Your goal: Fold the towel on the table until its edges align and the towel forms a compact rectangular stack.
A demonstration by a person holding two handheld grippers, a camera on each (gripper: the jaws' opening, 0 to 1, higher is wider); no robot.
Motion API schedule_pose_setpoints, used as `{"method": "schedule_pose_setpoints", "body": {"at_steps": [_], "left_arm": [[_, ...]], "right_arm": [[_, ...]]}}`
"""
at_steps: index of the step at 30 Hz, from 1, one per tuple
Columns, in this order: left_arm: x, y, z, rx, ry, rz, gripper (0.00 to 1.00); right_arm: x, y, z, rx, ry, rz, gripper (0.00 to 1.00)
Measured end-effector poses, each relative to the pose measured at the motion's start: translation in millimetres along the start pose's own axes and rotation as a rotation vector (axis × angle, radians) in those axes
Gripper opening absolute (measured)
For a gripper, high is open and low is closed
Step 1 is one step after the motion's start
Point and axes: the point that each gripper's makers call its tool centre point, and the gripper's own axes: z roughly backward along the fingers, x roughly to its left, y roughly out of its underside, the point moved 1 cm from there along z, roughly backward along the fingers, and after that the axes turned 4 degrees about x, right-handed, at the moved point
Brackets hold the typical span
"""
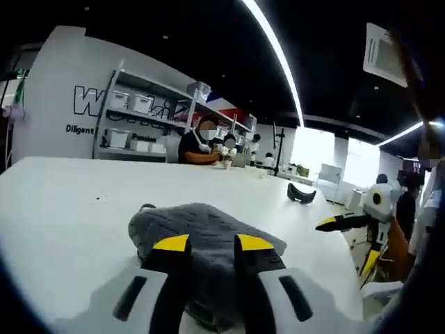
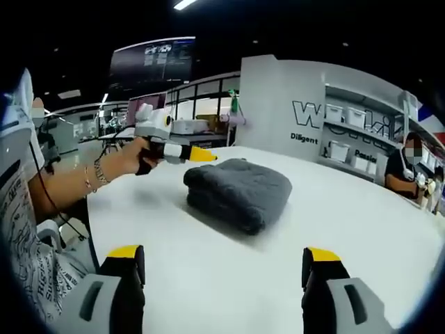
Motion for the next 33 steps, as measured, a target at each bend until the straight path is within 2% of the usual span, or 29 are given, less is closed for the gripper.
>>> {"method": "schedule_pose_setpoints", "body": {"at_steps": [1,3,4,5,11,16,24,26,29,31,33], "left_arm": [[-1.0,5.8,-2.5,0.029,0.011,-0.016,0.36],[1.3,10.2,-4.7,0.049,-0.001,-0.04,0.5],[4.3,19.4,-6.6,0.102,-0.016,-0.082,0.53],[5.6,22.9,-7.6,0.117,-0.025,-0.098,0.55],[7.0,34.3,-16.0,0.123,-0.004,-0.046,0.56],[10.9,45.7,-21.3,0.147,-0.039,-0.072,0.54],[5.9,40.5,-11.3,0.152,-0.07,-0.053,0.55],[4.5,34.9,-4.9,0.141,-0.08,-0.036,0.59],[4.0,26.0,8.7,0.128,-0.097,-0.008,0.7],[4.6,24.1,16.2,0.137,-0.107,0.001,0.74],[6.9,22.5,32.6,0.15,-0.137,0.011,0.76]], "right_arm": [[0.8,-0.1,-0.3,-0.002,-0.004,-0.001,0.98],[1.7,0.4,-1.0,0.001,-0.009,0.002,0.98],[2.4,1.1,-1.6,0.005,-0.012,0.007,0.98],[2.8,1.5,-1.9,0.008,-0.015,0.009,0.98],[3.3,0.9,-1.8,0.008,-0.014,0.013,0.98],[3.8,2.4,-2.0,0.016,-0.012,0.013,0.98],[7.7,2.5,-2.4,0.025,-0.018,0.018,0.98],[8.3,1.9,-2.4,0.025,-0.019,0.021,0.98],[8.8,1.2,-3.1,0.027,-0.02,0.022,0.98],[9.0,0.9,-3.8,0.029,-0.02,0.024,0.98],[9.5,0.5,-5.3,0.034,-0.022,0.028,0.98]]}}
